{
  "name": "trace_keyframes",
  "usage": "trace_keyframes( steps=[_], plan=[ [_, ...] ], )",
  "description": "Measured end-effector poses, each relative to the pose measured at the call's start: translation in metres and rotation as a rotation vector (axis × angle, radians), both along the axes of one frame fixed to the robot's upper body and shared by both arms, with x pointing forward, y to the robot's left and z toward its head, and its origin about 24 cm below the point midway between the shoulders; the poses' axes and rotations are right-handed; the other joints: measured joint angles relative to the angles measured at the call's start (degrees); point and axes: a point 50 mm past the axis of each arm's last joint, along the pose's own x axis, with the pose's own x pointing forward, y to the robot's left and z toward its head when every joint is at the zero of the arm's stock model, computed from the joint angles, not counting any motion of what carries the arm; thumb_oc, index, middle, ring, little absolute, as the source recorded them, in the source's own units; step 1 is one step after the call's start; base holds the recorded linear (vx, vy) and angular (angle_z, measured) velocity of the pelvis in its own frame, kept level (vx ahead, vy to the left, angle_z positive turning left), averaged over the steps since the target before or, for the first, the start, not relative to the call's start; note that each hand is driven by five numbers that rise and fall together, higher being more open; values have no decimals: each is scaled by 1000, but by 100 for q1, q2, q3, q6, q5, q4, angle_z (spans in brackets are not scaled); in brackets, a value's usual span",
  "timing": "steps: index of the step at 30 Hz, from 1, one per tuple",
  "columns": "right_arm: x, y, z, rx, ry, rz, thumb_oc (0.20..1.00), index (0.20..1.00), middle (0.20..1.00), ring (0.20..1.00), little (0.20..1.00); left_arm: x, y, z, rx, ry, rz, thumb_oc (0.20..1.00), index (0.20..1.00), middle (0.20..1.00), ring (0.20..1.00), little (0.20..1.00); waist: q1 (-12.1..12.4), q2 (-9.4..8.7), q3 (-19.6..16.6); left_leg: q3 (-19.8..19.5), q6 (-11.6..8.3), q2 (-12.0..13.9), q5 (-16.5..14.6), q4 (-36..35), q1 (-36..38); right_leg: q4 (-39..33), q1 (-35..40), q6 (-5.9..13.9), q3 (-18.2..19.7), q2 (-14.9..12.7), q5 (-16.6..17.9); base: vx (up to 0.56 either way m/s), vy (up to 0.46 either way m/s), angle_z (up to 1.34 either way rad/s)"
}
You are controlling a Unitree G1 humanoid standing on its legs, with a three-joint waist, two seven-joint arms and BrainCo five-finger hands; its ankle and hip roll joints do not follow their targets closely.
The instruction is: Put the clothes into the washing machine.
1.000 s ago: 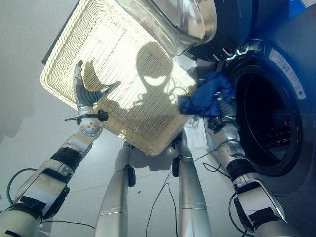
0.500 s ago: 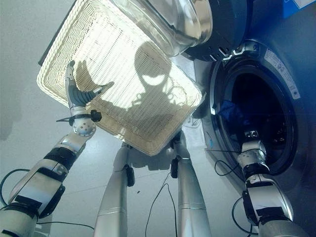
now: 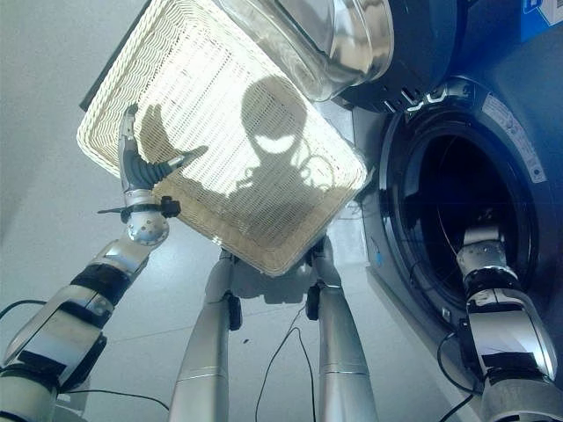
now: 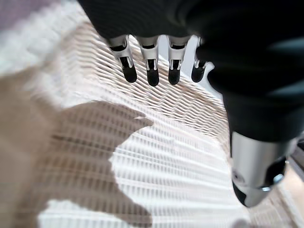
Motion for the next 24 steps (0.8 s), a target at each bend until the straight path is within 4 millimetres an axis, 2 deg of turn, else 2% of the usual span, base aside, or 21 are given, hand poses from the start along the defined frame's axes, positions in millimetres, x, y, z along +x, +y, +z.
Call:
trace_keyframes(
  steps=[2, 3, 7, 10, 12, 13, 17, 19, 22, 24],
  plan=[
    [-3, -2, 2, -7, 13, -47, 589, 589, 589, 589, 589, 0, 2, 1, 3, 2, 5, 1000, 1000, 1000, 1000, 1000, 4, -1, 1, 1, 14, -4, 11, -19, -2, -44, 0, 11, 14, 1, 31, -10, 10, -4],
    [-4, -3, 1, -6, 33, -65, 1000, 1000, 1000, 1000, 1000, 0, 4, 4, -3, -2, 2, 1000, 1000, 1000, 1000, 1000, 0, -2, 1, 1, 15, -12, 11, -21, -3, -62, 0, 20, 32, -2, 46, 4, 3, -4],
    [-2, -6, -7, -33, 103, -34, 1000, 1000, 1000, 1000, 1000, 4, 3, 20, -2, -11, -27, 1000, 1000, 1000, 1000, 1000, 1, -10, 5, -4, 27, -19, 20, -20, -2, -62, 7, 7, 34, -9, 71, 9, -2, 0],
    [1, -4, -10, -60, 144, 15, 1000, 1000, 1000, 1000, 1000, 6, 2, 24, 2, -12, -40, 1000, 1000, 1000, 1000, 1000, 2, -11, 6, -12, 30, -24, 23, -14, -1, -56, 18, 7, 23, -12, 70, 4, -19, 2],
    [6, 1, -18, -180, 272, 79, 1000, 1000, 1000, 1000, 1000, 7, -1, 26, 12, -7, -56, 1000, 1000, 1000, 1000, 1000, -3, -10, 5, -67, 42, -28, 34, -6, 15, -36, 52, -5, -25, -17, 78, 13, -17, 5],
    [6, 1, -18, -180, 272, 79, 1000, 1000, 1000, 1000, 1000, 7, -1, 26, 12, -7, -56, 1000, 1000, 1000, 1000, 1000, -3, -10, 5, -67, 42, -28, 34, -6, 15, -36, 52, -5, -25, -17, 78, -1, -11, 4],
    [12, 12, -28, -461, 539, 129, 1000, 1000, 1000, 1000, 1000, 7, -1, 20, 2, 12, -58, 1000, 1000, 1000, 1000, 1000, -32, -7, 3, -96, 52, -41, 42, -7, 116, -36, 172, 23, -50, -40, 59, -7, 23, 2],
    [19, 24, -28, -635, 659, 159, 1000, 1000, 1000, 1000, 1000, 10, -11, 20, -7, 15, -86, 1000, 1000, 1000, 1000, 1000, -45, -6, 2, -95, 45, -67, 34, -24, 105, -18, 145, 33, -47, -67, 54, -11, 53, 3],
    [23, 31, -30, -702, 708, 177, 1000, 1000, 1000, 1000, 1000, 11, -18, 18, -19, 16, -104, 1000, 1000, 1000, 1000, 1000, -40, -5, 2, -93, 75, -88, 26, -30, 75, 7, 98, 40, -40, -88, 49, -18, 54, 2],
    [27, 39, -24, -799, 708, 184, 1000, 1000, 1000, 1000, 1000, 11, -19, 18, -22, 14, -106, 1000, 1000, 1000, 1000, 1000, -24, -3, 1, -71, 76, -101, 24, -33, 0, 23, 1, 43, -14, -95, 47, -23, 56, -2]
  ],
)
